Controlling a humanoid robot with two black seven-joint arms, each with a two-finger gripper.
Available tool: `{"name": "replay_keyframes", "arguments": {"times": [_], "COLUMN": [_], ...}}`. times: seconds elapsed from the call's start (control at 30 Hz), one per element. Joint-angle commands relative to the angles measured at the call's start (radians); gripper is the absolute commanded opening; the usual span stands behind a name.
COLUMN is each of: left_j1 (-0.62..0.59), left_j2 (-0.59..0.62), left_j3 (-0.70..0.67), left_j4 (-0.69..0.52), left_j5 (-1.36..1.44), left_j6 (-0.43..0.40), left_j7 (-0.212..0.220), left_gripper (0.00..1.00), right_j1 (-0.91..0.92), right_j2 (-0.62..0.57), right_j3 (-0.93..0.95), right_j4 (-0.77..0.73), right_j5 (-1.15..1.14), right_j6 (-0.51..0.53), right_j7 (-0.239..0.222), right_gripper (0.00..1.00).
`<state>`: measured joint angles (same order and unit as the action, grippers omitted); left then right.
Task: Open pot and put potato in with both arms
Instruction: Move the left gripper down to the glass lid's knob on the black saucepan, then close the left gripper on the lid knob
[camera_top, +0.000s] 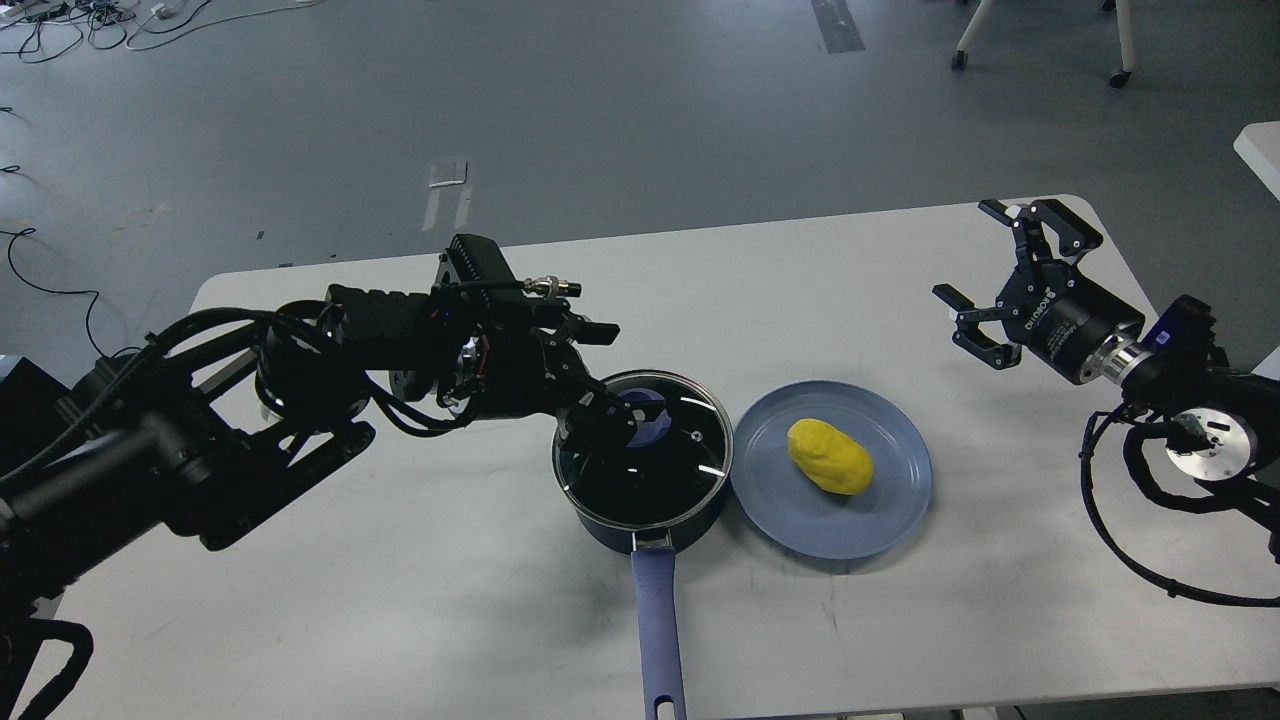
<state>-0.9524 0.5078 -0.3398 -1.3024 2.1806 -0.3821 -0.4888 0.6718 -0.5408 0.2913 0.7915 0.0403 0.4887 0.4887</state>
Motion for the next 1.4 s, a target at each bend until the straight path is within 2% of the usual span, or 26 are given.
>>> {"name": "replay_keyframes", "arguments": {"times": [0.0,0.87,1.1,1.2,1.27,1.37], "left_j1": [0.001,0.007,0.015,0.017,0.017,0.017], "left_j2": [-0.020,-0.021,-0.021,-0.021,-0.020,-0.020], "left_j3": [0.010,0.053,0.054,0.055,0.055,0.055], "left_j4": [0.018,-0.011,0.000,0.000,0.000,0.000], "left_j5": [0.001,0.001,-0.001,-0.001,-0.001,-0.001], "left_j6": [0.000,-0.006,-0.001,-0.001,0.000,0.000], "left_j7": [0.000,0.000,0.000,0.000,0.000,0.000], "left_gripper": [0.98,0.97,0.93,0.80,0.65,0.53], "right_j1": [0.000,-0.006,-0.006,-0.006,-0.006,-0.006], "right_j2": [0.004,0.004,0.004,0.004,0.004,0.005], "right_j3": [-0.001,-0.009,-0.011,-0.012,-0.012,-0.012], "right_j4": [0.000,-0.001,-0.001,-0.001,-0.001,-0.001], "right_j5": [0.000,0.000,0.000,0.000,0.000,0.000], "right_j6": [0.000,0.000,0.000,0.000,0.000,0.000], "right_j7": [0.000,0.000,0.000,0.000,0.000,0.000], "right_gripper": [1.00,1.00,1.00,1.00,1.00,1.00]}}
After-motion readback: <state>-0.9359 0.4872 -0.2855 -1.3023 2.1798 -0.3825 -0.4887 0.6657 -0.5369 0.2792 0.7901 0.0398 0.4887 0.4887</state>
